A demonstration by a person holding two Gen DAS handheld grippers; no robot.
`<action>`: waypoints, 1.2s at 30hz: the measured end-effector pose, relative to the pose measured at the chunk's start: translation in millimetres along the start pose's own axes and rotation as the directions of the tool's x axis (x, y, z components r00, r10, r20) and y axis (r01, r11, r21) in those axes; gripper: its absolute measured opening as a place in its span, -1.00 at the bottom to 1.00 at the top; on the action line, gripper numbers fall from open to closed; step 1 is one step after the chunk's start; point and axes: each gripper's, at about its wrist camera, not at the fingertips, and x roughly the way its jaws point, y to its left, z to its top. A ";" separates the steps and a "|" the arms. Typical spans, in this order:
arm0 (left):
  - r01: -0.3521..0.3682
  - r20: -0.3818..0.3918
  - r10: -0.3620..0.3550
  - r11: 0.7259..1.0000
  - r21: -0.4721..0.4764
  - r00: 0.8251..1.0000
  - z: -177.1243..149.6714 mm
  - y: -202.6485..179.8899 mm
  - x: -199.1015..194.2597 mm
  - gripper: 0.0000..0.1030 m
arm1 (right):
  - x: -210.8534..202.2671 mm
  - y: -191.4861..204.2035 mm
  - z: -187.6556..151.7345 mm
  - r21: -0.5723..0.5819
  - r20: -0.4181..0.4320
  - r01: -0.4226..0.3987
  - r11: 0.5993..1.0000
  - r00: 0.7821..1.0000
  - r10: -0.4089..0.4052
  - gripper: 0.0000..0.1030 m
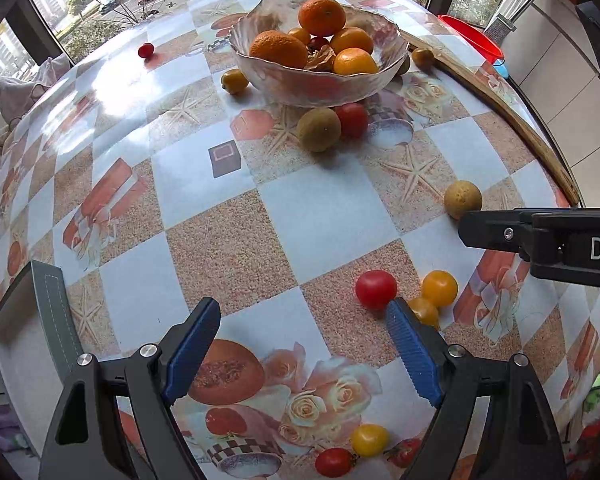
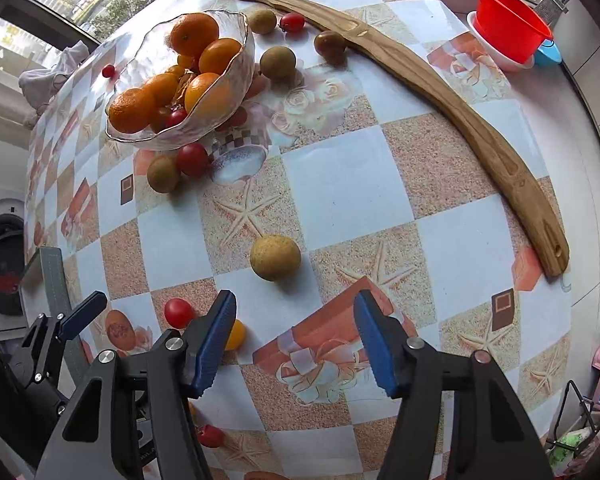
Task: Organize fruits
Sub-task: 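Close the right tool on a brown round fruit while the left tool grasps a red cherry tomato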
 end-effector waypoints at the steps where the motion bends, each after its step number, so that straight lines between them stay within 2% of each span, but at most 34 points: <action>1: 0.006 0.004 -0.006 1.000 0.000 1.000 0.9 -1.4 1.0 0.67 | 2.4 0.0 1.9 -0.003 -0.003 -0.001 1.000 1.000 0.001 0.20; 8: 0.018 0.005 -0.018 1.000 0.025 1.000 12.4 -13.9 9.2 0.67 | 9.5 1.4 14.3 -0.029 -0.001 -0.011 1.000 1.000 0.011 0.05; 10: 0.011 0.003 -0.011 1.000 0.027 1.000 15.7 -17.8 11.8 0.67 | 9.7 0.3 17.2 -0.037 -0.004 -0.016 0.999 1.000 0.016 -0.25; 12: 0.005 -0.006 -0.005 1.000 0.019 1.000 17.4 -20.4 14.3 0.67 | 9.7 -2.2 19.4 -0.035 -0.010 -0.027 0.999 1.000 0.026 -0.41; 17: -0.014 0.009 0.014 1.000 0.022 1.000 23.0 -30.4 15.1 0.58 | 0.5 -21.8 16.3 0.007 -0.002 -0.035 0.999 0.999 0.035 -0.41; 21: -0.014 0.021 0.013 0.999 0.031 1.000 29.8 -38.4 13.2 0.31 | -2.2 -32.4 8.8 0.031 -0.005 -0.041 0.999 0.999 0.041 -0.41; 25: -0.019 0.018 0.018 0.999 0.030 1.000 40.8 -44.9 15.9 0.29 | -6.0 -41.7 -2.6 0.064 -0.007 -0.057 0.996 0.998 0.058 -0.41; 26: -0.011 0.020 0.011 0.999 0.030 1.000 42.0 -46.1 15.7 0.25 | -9.8 -48.4 -7.3 0.072 -0.008 -0.063 0.995 0.998 0.064 -0.41; 27: -0.006 0.022 0.006 0.999 0.036 1.000 42.3 -47.9 15.0 0.13 | -10.5 -49.9 -9.5 0.080 -0.009 -0.067 0.995 0.998 0.068 -0.41; 28: -0.004 0.027 0.002 0.999 0.046 1.000 41.6 -50.8 13.0 -0.14 | -11.7 -51.7 -11.9 0.086 -0.009 -0.070 0.994 0.997 0.071 -0.41; 29: 0.002 0.029 -0.003 0.998 0.056 1.000 40.8 -53.1 11.4 -0.29 | -12.9 -53.3 -14.2 0.091 -0.010 -0.072 0.993 0.997 0.073 -0.41; 30: 0.004 0.025 -0.006 0.998 0.067 1.000 45.6 -58.0 13.0 -0.57 | -14.3 -54.6 -16.7 0.096 -0.010 -0.075 0.993 0.997 0.076 -0.41; 36: 0.080 0.003 -0.080 0.997 -0.001 0.997 35.8 -42.8 3.1 -0.60 | -25.8 -54.2 -29.5 0.095 -0.002 -0.093 0.991 0.996 0.093 -0.41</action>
